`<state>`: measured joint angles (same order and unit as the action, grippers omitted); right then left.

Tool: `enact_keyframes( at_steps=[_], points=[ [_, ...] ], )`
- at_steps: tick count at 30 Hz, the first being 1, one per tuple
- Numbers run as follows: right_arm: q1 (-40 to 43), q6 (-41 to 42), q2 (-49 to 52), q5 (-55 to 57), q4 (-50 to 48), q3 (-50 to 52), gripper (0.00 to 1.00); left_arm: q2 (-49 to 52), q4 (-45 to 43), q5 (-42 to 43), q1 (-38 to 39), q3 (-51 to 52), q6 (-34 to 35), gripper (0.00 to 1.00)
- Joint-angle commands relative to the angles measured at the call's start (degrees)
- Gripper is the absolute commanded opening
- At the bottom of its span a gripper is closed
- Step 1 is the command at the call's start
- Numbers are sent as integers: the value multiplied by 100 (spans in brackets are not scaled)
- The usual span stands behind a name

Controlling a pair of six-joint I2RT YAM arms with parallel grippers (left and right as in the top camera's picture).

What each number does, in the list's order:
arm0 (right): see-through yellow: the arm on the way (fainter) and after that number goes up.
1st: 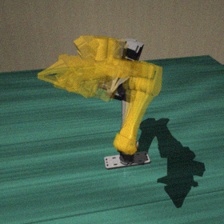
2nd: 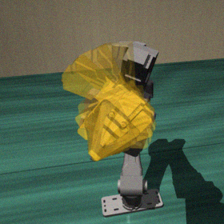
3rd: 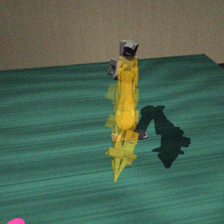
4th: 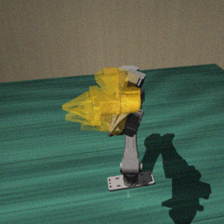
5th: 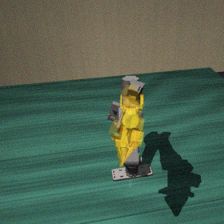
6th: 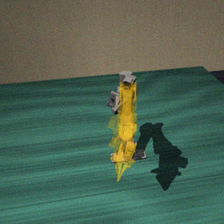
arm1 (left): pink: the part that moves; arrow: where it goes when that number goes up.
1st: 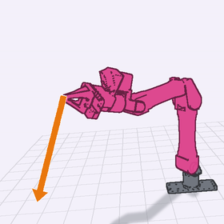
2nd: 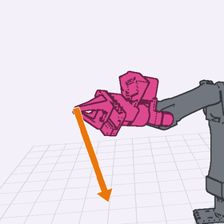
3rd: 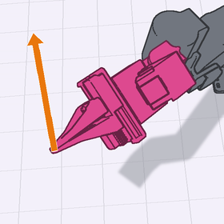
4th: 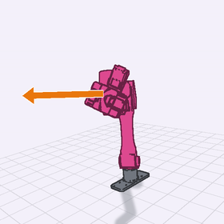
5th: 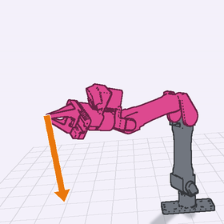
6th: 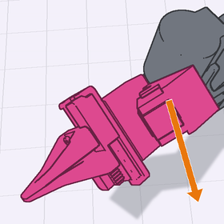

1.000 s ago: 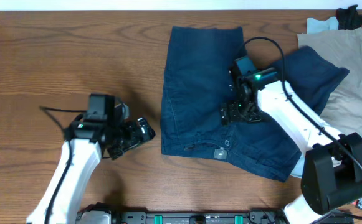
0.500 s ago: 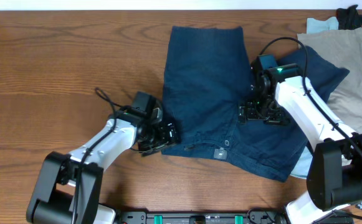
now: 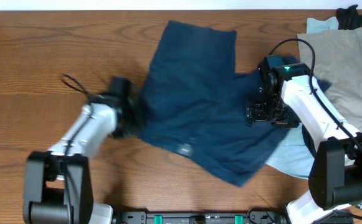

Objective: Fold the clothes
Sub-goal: 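Grasp the shorts' lower edge with the left gripper and spread them flat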

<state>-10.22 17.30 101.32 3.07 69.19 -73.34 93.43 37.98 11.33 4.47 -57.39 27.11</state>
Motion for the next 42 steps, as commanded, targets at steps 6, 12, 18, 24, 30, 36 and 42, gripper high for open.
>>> enact_keyframes(
  at_steps=[6,12,18,24,30,36,42],
  points=[
    [24,22,-61,98,-50,-70,99,-179,306,-748,-1366,-2061,-155,61],
    [24,133,-59,-101,-195,-70,99,-168,1727,35,-1405,-1974,-151,98],
    [4,136,-59,-1102,-118,-59,99,-168,3416,240,-1012,-1665,-155,98],
    [4,813,-59,-2048,7,118,99,-179,3807,243,-446,-1021,232,98],
    [15,1788,-59,-2199,-144,573,99,-407,3348,240,33,-98,1499,97],
    [15,2673,-59,-2192,-448,922,99,-1443,2601,232,337,868,2911,98],
    [13,3429,-59,-2039,-905,1060,99,-2400,1565,212,533,1781,3847,98]
  ],
)
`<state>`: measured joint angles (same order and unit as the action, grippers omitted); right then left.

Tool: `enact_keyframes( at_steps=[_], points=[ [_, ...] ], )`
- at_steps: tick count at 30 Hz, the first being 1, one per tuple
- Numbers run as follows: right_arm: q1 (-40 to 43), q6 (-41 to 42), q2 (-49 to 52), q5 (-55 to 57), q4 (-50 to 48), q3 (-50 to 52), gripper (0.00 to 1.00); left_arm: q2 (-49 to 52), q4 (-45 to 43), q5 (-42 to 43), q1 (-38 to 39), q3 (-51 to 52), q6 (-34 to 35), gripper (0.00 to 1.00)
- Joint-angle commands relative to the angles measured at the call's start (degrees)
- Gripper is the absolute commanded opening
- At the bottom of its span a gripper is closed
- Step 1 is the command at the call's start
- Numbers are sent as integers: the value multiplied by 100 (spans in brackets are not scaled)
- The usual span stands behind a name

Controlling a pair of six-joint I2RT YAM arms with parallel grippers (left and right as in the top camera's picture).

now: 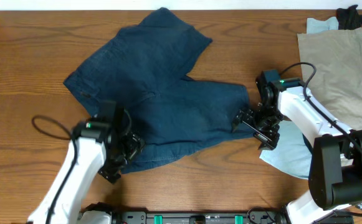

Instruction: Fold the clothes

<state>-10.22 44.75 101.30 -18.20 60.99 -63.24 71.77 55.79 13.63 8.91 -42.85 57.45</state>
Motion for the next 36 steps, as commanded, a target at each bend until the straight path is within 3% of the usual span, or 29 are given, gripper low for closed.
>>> enact_keyframes(
  at_steps=[1,4,9,13,20,27,31,34,36],
  points=[
    [13,780,-57,129,-125,50,98,-297,-382,-15,122,463,925,98],
    [15,1023,-57,243,-188,50,98,-328,-769,-11,227,844,1209,100],
    [15,1357,-57,518,-203,52,98,-323,-1508,-188,409,1388,1362,93],
    [15,1473,-57,662,-227,55,95,-326,-1591,-901,404,1451,1405,79],
    [15,1867,-57,979,-321,138,88,-326,-1602,-1473,404,1451,1403,45],
    [2,1867,-57,979,-586,463,75,-326,-1580,-1582,404,1451,1397,26],
    [4,1867,-57,929,-1108,822,59,-326,-1547,-1578,404,1451,1126,15],
    [4,1832,-57,946,-1646,1093,31,-326,-1427,-1556,404,1451,828,12],
    [11,1576,-57,946,-1790,1152,1,-332,-1394,-1556,404,1449,643,6]
  ],
)
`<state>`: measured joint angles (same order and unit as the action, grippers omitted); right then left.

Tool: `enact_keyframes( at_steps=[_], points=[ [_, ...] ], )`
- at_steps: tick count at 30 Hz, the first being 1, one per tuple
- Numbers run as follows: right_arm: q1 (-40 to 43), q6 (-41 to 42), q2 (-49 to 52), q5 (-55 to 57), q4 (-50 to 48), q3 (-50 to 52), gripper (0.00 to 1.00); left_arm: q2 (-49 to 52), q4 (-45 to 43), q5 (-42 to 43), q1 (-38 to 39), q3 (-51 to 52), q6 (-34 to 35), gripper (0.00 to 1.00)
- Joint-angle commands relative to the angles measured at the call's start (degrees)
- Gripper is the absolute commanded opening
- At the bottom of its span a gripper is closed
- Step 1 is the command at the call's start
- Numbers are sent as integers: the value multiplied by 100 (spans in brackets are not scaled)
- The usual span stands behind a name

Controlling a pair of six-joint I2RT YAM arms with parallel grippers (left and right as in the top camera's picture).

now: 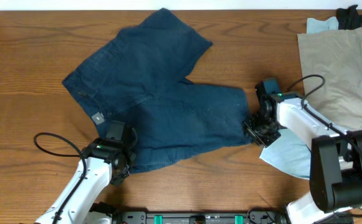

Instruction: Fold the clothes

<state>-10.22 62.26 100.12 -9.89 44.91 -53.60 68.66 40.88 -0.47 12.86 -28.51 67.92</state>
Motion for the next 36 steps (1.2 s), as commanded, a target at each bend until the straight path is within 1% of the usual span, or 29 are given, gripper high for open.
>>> enact_keyframes(
  at_steps=[1,4,6,11,16,18,21,23,26,30,33,36],
  points=[
    [22,-407,61,114,-205,181,1,-28,101,-149,9,11,-557,6],
    [83,-1373,48,109,-175,35,1,-48,98,-20,9,-33,-1019,6],
    [153,-1722,13,170,42,-127,1,-79,81,216,9,-90,-1123,6],
    [483,-2024,-337,531,820,-584,1,-258,131,686,9,-352,-1510,6],
    [920,-2402,-1084,568,1414,-778,1,-627,765,767,13,-833,-1711,6],
    [1130,-2468,-1482,678,1725,-778,1,-866,1073,1069,26,-1056,-1862,6],
    [1375,-2800,-1985,715,2074,-778,1,-1228,1397,1665,155,-1279,-1947,6],
    [1504,-3014,-2371,726,2369,-778,1,-1510,1659,1838,352,-1368,-1945,6],
    [1648,-3021,-2887,1021,2813,-780,1,-1965,2087,1843,678,-1397,-1941,6],
    [1801,-3062,-3462,1314,3080,-800,1,-2472,2465,1843,896,-1405,-1897,6],
    [1829,-3427,-3807,1311,3027,-916,1,-2800,2487,1790,907,-1429,-1897,6],
    [1827,-3934,-4013,1298,2507,-1062,1,-2994,2306,1200,907,-1449,-1904,6]
  ],
)
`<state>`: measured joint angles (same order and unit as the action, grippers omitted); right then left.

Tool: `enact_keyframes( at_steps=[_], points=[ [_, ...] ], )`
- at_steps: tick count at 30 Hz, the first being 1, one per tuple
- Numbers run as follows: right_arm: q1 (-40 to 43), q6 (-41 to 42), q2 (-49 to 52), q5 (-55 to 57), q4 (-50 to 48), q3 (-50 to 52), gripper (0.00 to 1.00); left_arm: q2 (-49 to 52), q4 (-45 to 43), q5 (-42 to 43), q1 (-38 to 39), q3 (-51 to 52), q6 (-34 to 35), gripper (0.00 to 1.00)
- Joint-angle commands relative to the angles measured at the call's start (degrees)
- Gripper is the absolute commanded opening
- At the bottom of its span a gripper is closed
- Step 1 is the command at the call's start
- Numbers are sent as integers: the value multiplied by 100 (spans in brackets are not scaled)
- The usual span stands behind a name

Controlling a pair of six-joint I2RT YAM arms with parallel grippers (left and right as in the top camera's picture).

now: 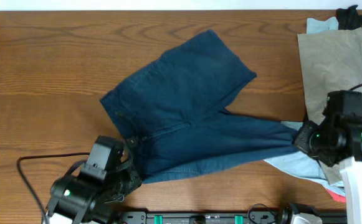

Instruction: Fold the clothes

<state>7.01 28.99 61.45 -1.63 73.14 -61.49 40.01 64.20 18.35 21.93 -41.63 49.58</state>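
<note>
Navy blue shorts (187, 112) lie spread on the wooden table (37, 74), one leg pointing to the back right and the other stretched out to the right. My left gripper (132, 176) is at the front waistband corner and looks shut on the fabric. My right gripper (299, 142) is at the hem of the right-pointing leg, pulled taut, and appears shut on it. The fingertips of both are hard to make out from overhead.
A khaki garment (333, 62) lies at the right edge, with a light blue cloth (293, 165) under the right arm, another pale blue piece (321, 25) and a black item (355, 15) at the back right. A red scrap (336, 194) shows at the front right.
The shorts now lie farther right on the table. My right gripper has moved right with the leg hem, and my left arm sits lower, close to the front edge, still at the waistband.
The shorts first lay bunched in the middle with a gripper on either side. Then they were opened out toward the left, the left gripper at the waistband and the right at a leg hem. Later they lay flatter, and now they are shifted right and stretched.
</note>
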Motion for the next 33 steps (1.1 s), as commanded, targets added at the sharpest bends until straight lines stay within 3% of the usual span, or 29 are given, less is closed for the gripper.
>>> enact_keyframes(
  at_steps=[1,7,14,21,33],
  points=[
    [92,-737,-157,446,-529,-310,1,-160,-164,-1067,0,-138,-66,6],
    [-151,-1303,83,-142,-2107,-361,1,37,-1447,-2087,0,-136,361,6],
    [-743,-1440,796,-208,-3681,-367,1,737,-1849,-2973,-118,-136,1856,6],
    [-1329,-1451,1499,-160,-5436,-367,1,1386,-2516,-3438,-498,-136,1869,6],
    [-2009,-1443,3169,-162,-7809,-367,1,2859,-3960,-3447,-1386,-136,1860,6]
  ],
)
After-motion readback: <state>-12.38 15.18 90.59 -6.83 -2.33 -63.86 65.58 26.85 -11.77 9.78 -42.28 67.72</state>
